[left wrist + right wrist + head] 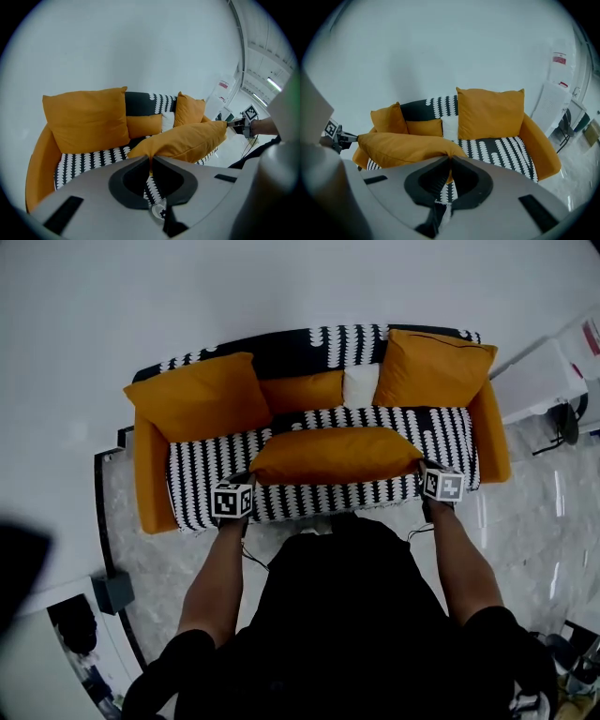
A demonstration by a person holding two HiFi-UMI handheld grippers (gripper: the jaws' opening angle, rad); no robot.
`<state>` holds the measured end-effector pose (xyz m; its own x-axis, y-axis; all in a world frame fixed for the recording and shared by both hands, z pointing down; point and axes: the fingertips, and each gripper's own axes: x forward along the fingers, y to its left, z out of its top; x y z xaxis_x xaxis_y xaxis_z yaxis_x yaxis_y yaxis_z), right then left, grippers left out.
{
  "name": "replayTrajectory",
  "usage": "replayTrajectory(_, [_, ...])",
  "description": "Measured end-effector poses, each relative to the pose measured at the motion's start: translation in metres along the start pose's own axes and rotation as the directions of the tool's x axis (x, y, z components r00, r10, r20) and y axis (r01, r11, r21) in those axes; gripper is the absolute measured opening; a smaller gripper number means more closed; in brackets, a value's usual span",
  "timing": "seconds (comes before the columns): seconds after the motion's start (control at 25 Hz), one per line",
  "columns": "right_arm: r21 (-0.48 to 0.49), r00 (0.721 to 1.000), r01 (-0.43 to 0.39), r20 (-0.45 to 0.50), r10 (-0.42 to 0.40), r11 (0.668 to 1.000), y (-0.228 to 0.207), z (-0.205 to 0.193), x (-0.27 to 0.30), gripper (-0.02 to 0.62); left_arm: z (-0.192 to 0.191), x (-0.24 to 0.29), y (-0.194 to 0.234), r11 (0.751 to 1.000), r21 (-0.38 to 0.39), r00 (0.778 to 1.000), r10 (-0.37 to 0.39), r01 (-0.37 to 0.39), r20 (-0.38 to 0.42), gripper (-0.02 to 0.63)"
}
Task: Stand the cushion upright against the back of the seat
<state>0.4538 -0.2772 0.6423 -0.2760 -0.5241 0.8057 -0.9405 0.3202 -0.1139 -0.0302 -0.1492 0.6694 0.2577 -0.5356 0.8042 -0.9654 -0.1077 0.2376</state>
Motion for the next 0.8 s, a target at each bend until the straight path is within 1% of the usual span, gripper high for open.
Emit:
replayTrajectory(0.08, [-0.003,1.000,-0.021,0.019,0.021,1.000,-0.004,0.020,0.009,0.044,0.021,0.004,0.004,1.000,-0.002,1.000,0.010,-0.010,0.016,0.032])
replayTrajectory(0.24, [-0.003,0.996,-0.055,0.076,0.055,0.999,-0.005,0.069,0.026,0.044,0.061,0.014,0.015,0.999,-0.045,0.998,0.030,-0.027,0.055,0.032])
replayTrajectory(0.48, [-0.008,0.985,-0.103,0.136,0.104,0.995,-0.003,0.137,0.047,0.044,0.108,0.020,0.032,0.994,-0.071,0.992,0.091,-0.085,0.084,0.032])
replayTrajectory(0.6, [-0.029,0.979,-0.132,0.150,0.135,0.991,0.002,0.168,0.061,0.043,0.130,0.022,0.045,0.990,-0.081,0.987,0.124,-0.116,0.099,0.032])
replayTrajectory(0.8, [-0.080,0.971,-0.159,0.166,0.170,0.984,0.009,0.220,0.083,0.043,0.172,0.027,0.068,0.980,-0.131,0.974,0.171,-0.152,0.151,0.032])
